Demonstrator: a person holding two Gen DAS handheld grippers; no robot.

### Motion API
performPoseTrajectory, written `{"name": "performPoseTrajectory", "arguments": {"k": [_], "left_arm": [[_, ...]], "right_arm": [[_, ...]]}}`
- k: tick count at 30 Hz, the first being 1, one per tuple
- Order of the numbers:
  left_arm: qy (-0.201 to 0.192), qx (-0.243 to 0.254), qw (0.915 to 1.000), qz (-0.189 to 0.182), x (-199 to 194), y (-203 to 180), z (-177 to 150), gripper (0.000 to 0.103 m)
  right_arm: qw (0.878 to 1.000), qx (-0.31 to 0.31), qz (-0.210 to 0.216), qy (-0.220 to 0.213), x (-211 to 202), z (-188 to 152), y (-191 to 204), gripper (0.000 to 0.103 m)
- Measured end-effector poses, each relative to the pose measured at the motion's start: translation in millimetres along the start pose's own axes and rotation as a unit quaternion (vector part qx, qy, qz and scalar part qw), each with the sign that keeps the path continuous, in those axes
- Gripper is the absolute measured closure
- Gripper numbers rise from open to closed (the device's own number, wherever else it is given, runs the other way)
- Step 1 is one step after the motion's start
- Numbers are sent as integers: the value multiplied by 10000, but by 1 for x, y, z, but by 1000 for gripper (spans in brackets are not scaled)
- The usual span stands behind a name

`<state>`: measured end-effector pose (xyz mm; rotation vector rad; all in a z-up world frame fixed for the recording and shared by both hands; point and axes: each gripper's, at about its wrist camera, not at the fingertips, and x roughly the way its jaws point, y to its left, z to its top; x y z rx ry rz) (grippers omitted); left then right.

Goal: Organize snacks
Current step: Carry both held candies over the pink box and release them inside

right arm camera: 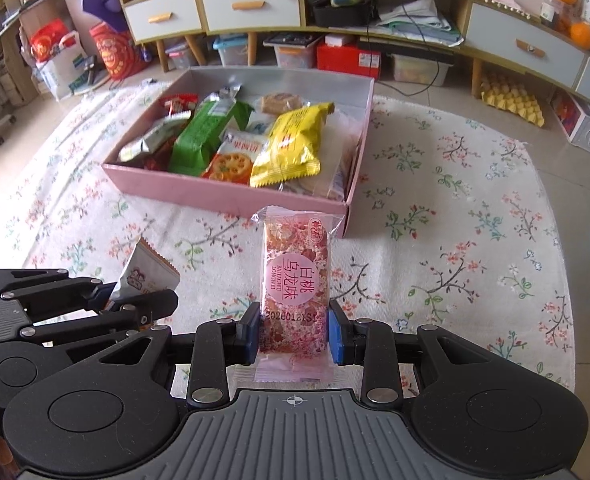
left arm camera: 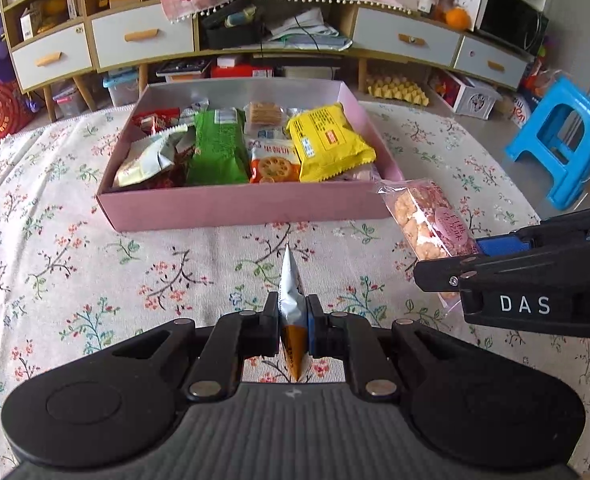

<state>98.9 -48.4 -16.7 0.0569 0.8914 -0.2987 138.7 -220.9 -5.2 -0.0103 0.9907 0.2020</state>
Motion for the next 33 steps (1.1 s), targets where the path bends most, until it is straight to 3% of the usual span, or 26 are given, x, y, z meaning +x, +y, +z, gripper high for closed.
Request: {"name": "performPoseTrajectory", "arguments": {"k": [15, 25, 33], "left_arm": [[-559, -560, 9968, -79, -17, 31, 29, 92], [-968, -1670, 9811, -103, -24, 93, 54, 92], [-1063, -1946, 9747, -287, -14, 103, 60, 92]], "right_arm": [[9980, 398, 247, -431, -15, 19, -5, 72], [9913, 1055, 281, -740, -23, 32, -35, 72], [9856, 1449, 310, -818, -12, 42, -45, 72]]}}
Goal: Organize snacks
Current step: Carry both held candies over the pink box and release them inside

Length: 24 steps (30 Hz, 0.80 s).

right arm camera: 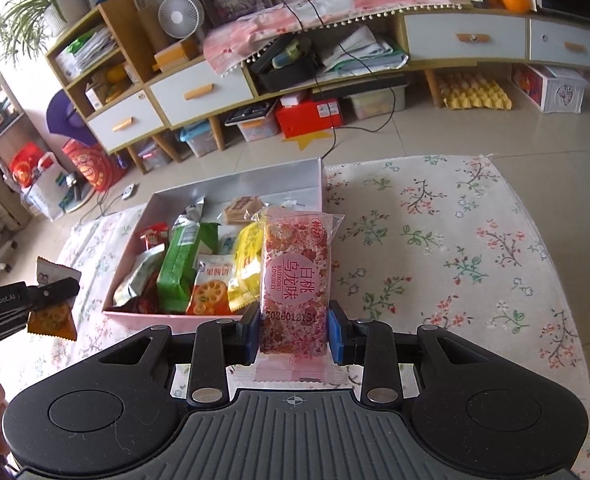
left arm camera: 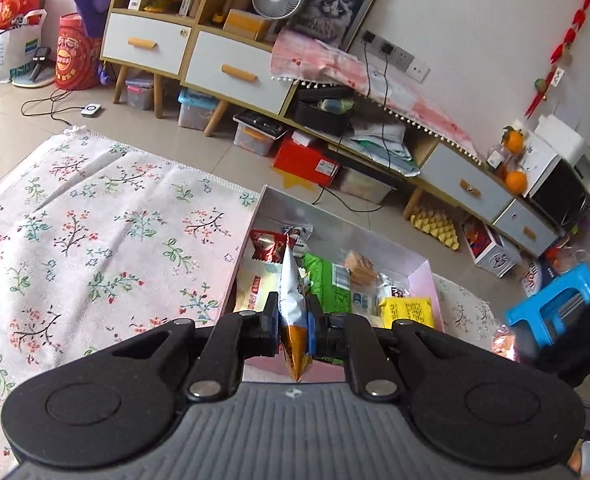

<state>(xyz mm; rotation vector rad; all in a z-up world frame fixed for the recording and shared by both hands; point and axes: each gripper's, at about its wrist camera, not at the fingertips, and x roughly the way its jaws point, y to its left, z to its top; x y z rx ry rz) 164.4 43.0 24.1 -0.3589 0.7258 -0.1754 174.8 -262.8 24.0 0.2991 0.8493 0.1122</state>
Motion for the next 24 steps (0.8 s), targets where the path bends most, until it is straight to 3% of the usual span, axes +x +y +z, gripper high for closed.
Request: {"name": "performPoseTrajectory", "arguments": {"k": [14, 24], "left_arm": [[-165, 526, 9972, -514, 25, -15, 10, 92], [116, 738, 9963, -419, 51, -16, 6, 92]], "right_arm": [[9997, 25, 226, 63, 35, 11, 33, 72], [9992, -140, 381, 4, 61, 20, 54, 72]]}}
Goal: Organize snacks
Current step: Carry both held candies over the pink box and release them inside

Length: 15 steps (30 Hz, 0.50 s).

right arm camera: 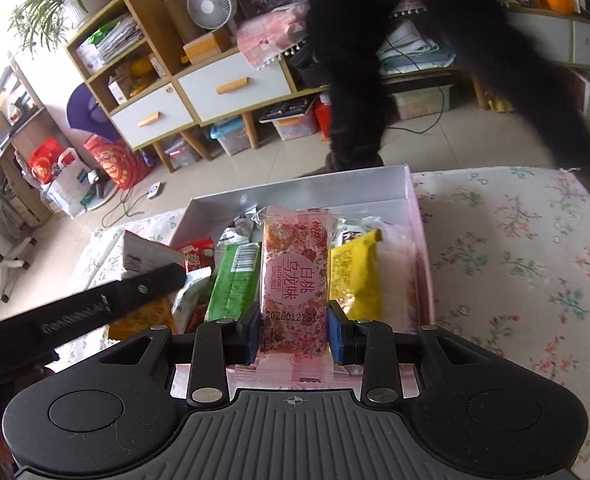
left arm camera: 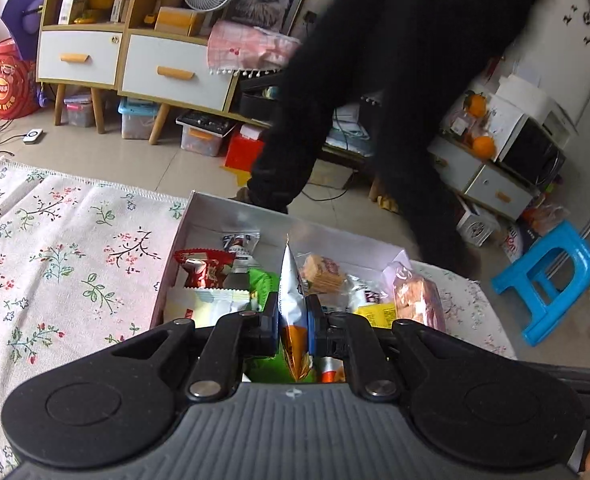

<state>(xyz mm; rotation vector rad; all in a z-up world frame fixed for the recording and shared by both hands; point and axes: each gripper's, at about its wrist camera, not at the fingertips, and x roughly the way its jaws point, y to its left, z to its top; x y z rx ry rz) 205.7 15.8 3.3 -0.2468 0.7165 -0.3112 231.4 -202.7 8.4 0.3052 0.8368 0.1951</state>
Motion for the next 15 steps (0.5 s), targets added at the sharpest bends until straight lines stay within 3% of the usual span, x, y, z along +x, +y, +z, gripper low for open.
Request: {"name": "performPoseTrajectory", "arguments": {"k": [15], "left_arm": [[71, 101, 9997, 220, 20, 6, 9, 91]], "right_arm": [[10000, -42, 71, -16, 31, 13, 8, 72]]}}
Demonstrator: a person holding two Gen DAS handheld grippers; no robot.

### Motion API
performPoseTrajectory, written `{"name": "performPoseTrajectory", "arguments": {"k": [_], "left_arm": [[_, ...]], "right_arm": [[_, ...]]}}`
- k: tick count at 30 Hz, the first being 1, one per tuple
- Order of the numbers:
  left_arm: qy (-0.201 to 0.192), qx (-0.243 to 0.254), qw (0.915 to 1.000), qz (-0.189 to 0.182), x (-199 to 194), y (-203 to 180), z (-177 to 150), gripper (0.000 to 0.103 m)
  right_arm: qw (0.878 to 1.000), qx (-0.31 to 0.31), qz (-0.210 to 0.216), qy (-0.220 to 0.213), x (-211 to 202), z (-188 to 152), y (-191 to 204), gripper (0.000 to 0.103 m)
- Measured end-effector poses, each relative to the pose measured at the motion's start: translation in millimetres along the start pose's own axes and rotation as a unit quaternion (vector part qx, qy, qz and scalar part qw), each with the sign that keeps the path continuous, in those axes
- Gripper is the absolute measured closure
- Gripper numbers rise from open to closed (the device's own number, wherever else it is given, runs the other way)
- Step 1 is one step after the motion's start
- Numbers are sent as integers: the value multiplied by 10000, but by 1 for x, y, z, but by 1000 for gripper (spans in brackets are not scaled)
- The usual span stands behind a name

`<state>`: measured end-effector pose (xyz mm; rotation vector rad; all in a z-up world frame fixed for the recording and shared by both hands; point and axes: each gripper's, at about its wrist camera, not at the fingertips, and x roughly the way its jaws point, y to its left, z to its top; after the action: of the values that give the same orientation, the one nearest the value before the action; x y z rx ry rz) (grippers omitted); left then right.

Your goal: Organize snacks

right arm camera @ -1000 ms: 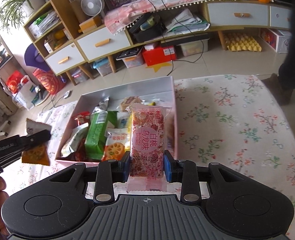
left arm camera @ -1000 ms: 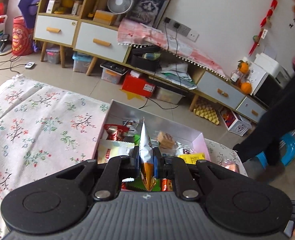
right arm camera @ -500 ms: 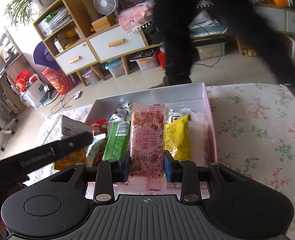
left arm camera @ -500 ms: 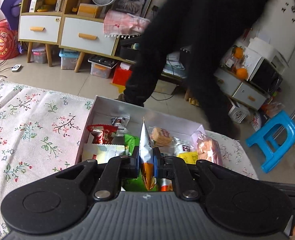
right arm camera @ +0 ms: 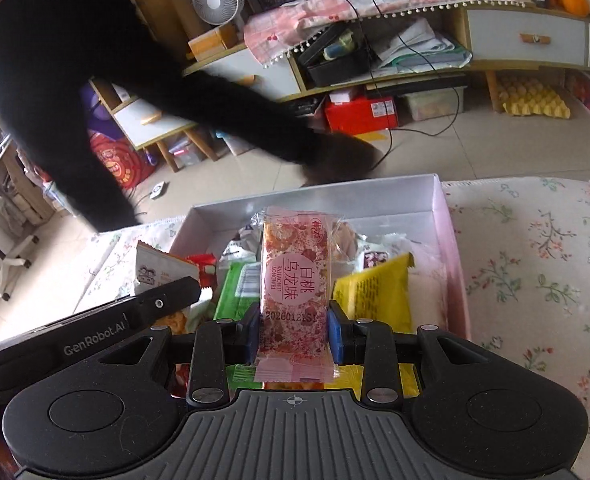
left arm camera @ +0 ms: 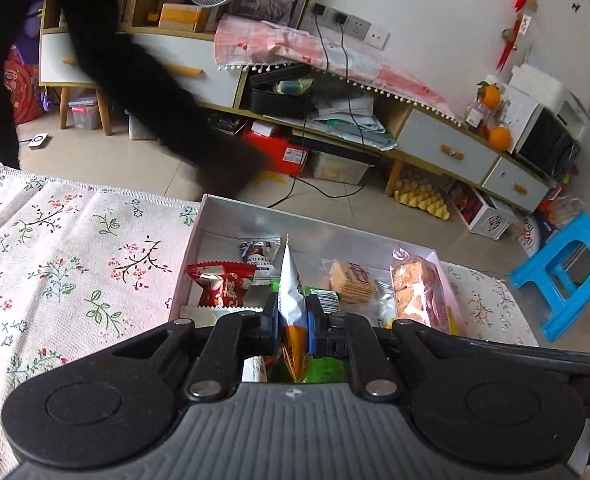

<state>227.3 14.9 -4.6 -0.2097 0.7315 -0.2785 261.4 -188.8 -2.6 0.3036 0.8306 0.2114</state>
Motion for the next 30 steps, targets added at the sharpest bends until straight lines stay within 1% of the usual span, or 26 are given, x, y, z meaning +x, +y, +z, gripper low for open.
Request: {"name": "performPoseTrajectory", "arguments": {"k": [3, 5, 6, 9, 13, 18, 20, 21, 23, 26, 28, 30], "left_arm": [[-43, -11, 9999, 97, 2, 1, 1, 91], [-101, -51, 9999, 119, -1, 3, 2, 85], [-126, -71, 9998, 116, -1, 3, 1, 82], [-158, -169, 9996, 136, -6, 6, 1, 82], [-174, -381, 9991, 67, -11, 12, 3, 84], [-215, -470, 9987, -38, -20, 10, 6, 85], [-219, -545, 9983, -63, -24, 9, 6, 83], [-209, -564, 9982, -34, -26, 8, 6, 80], [-179, -534, 9983, 161, -28, 3, 5, 78], [-102, -316, 9982, 500, -32, -4, 3, 77], [-92, -184, 9968, 774, -36, -7, 2, 74], [-101, -157, 9957, 905, -41, -8, 0, 71]], "right_arm": [[10000, 47, 13, -57, 3, 1, 1, 71], [9998, 106, 54, -134, 5, 2, 1, 67], [9997, 146, 75, -181, 4, 2, 1, 67], [9996, 195, 90, -205, 4, 3, 0, 67], [9995, 198, 66, -224, -2, 5, -2, 67], [9993, 217, 140, -273, -12, 8, -2, 67], [9992, 232, 183, -263, -16, 9, -2, 67], [9992, 233, 188, -262, -18, 9, -2, 67], [9993, 213, 165, -269, -23, 9, -1, 67], [9994, 181, 172, -239, -30, 7, 1, 67], [9994, 162, 185, -239, -36, 5, 3, 62], [9995, 80, 146, -258, -42, 2, 7, 61]]}}
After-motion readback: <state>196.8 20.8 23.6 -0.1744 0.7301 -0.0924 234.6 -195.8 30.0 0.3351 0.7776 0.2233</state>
